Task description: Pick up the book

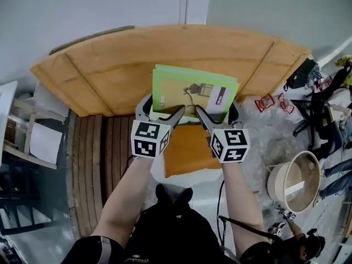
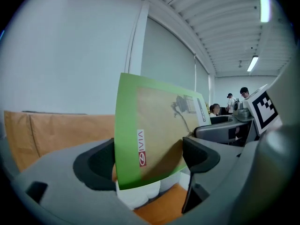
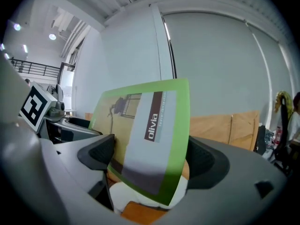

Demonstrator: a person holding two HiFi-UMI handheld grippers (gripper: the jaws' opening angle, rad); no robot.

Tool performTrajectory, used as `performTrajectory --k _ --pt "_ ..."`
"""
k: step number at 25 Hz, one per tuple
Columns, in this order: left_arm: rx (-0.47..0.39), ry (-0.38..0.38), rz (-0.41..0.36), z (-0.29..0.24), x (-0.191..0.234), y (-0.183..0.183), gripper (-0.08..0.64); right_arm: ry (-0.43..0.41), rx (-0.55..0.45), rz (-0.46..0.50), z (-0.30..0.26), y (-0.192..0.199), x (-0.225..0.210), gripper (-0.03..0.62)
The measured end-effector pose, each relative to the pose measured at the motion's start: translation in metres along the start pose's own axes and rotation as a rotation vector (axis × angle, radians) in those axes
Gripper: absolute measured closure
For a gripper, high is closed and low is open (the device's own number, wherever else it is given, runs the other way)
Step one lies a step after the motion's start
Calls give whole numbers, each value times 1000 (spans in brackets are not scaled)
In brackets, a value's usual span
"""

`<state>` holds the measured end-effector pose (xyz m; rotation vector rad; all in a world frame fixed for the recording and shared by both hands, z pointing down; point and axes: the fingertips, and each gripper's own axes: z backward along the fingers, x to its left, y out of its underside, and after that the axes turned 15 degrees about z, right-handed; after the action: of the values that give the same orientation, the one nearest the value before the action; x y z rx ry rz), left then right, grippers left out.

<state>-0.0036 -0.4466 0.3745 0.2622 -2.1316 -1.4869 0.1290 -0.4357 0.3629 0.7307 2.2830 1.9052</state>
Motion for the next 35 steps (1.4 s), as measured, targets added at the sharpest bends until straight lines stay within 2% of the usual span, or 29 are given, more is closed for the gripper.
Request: performTrajectory --k 3,7,12,15,21,35 --pt "-86 20 -49 22 -23 -42 112 35 -89 14 25 -48 -9 144" --pt "-186 60 -77 56 -51 -85 114 80 -188 71 64 -106 -13 144" --pt "-273 94 -103 86 -73 -130 115 135 -282 140 96 -162 -16 144" --pt "-305 102 -112 100 -78 -146 117 147 -315 163 107 -182 -12 144" --pt "-353 94 -155 118 -81 -159 120 148 -360 169 115 -195 -5 144" --pt "-332 75 -154 110 -77 -159 124 134 -343 135 103 -187 -9 144"
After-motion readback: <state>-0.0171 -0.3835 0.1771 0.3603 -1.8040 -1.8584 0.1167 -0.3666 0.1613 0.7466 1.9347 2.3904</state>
